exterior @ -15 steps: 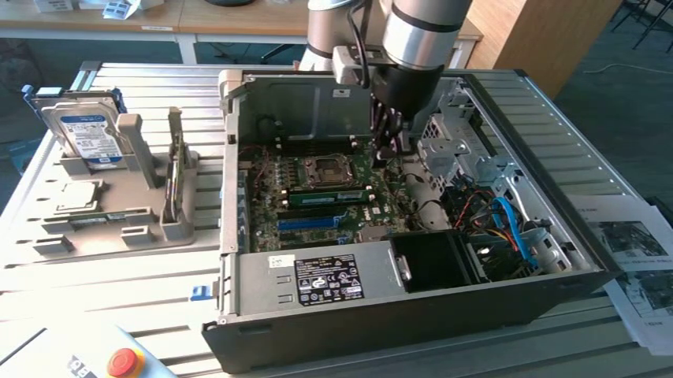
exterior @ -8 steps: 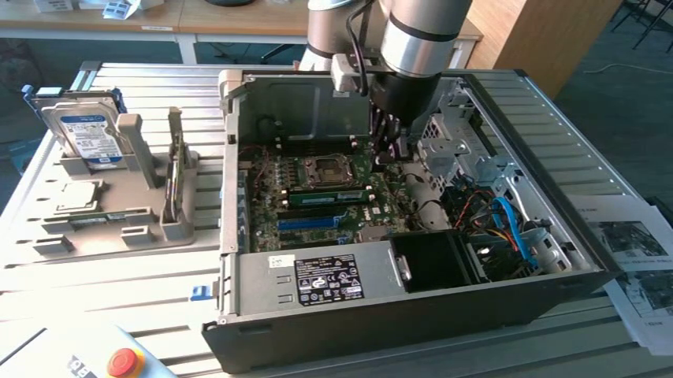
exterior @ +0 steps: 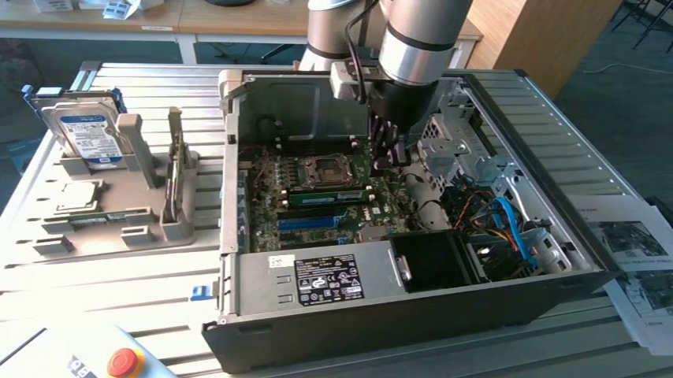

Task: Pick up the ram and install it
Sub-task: 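Press down the ram until it locks into place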

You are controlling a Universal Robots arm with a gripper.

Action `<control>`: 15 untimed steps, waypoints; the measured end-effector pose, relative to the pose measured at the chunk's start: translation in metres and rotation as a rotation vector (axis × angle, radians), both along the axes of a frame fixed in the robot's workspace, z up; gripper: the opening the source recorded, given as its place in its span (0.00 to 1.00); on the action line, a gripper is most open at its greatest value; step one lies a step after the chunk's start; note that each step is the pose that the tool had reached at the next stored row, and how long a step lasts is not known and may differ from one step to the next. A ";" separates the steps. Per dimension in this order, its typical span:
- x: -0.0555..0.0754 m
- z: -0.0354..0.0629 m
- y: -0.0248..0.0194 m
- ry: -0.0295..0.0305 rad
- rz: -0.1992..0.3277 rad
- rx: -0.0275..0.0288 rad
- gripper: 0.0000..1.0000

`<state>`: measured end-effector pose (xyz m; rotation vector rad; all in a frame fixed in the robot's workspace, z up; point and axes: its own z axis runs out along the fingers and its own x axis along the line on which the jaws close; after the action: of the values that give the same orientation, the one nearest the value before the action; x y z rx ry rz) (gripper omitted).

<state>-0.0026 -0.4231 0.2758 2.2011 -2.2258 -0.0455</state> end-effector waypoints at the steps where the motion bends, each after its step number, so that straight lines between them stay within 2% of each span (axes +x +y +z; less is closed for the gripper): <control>1: 0.000 -0.0012 0.0000 0.0000 0.000 0.0000 0.10; 15: 0.000 -0.0176 0.0000 -0.0001 0.000 0.0001 0.10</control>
<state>-0.0026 -0.4231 0.2582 2.2012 -2.2259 -0.0456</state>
